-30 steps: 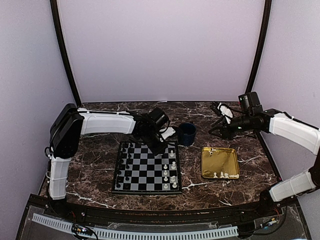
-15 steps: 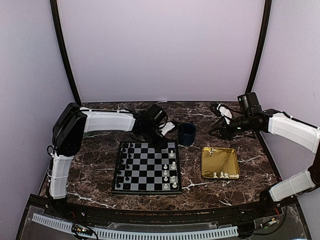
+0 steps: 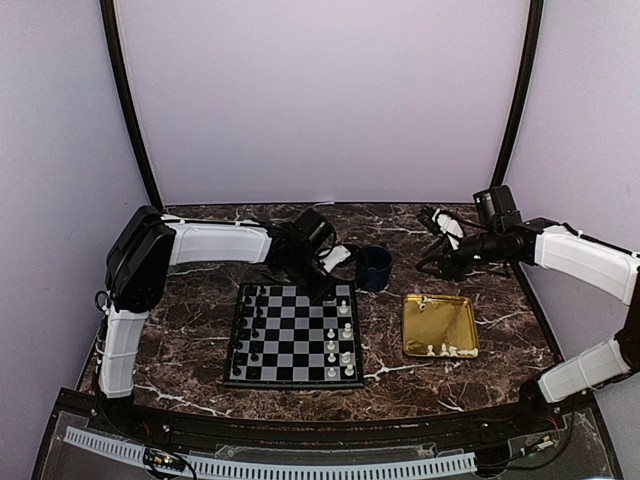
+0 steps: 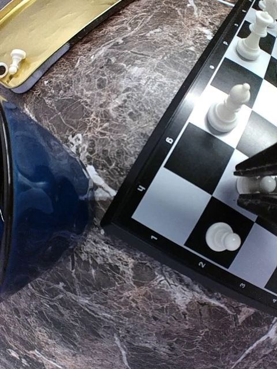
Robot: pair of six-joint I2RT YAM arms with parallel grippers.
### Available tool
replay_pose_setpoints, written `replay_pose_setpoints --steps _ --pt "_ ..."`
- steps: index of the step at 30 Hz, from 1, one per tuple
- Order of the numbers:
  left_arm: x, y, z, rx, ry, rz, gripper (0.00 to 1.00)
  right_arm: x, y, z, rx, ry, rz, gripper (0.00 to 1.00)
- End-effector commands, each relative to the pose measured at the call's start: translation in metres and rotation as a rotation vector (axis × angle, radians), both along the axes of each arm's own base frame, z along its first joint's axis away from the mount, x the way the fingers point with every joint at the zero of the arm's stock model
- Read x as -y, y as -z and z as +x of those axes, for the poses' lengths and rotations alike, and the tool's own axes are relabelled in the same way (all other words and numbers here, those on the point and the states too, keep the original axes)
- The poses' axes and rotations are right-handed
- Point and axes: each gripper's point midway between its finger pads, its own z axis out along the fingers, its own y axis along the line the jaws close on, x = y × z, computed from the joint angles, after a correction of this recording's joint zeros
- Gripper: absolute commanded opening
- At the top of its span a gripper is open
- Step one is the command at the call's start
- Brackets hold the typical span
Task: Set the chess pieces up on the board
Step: Place the pawn at g2, then pick up the pawn from the storage box.
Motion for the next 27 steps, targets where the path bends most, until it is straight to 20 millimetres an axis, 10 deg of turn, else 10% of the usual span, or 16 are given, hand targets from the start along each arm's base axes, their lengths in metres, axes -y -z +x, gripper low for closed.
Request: replay_pose_setpoints --steps 1,12,27 --pt "0.003 -0.009 -0.002 -0.018 -0.002 -0.010 0.17 0.000 0.002 0.002 0.008 -0.003 0.001 0.37" --pt "-0.006 -0.046 -0.013 0.002 -0.020 0.011 0.37 0.018 -0.002 0.019 -0.040 0.135 -0.082 0.36" --pt "-0.026 -0.113 -0.045 0.098 -0.132 -0.225 0.43 0.035 0.105 0.009 -0.400 0.189 -0.319 0.30"
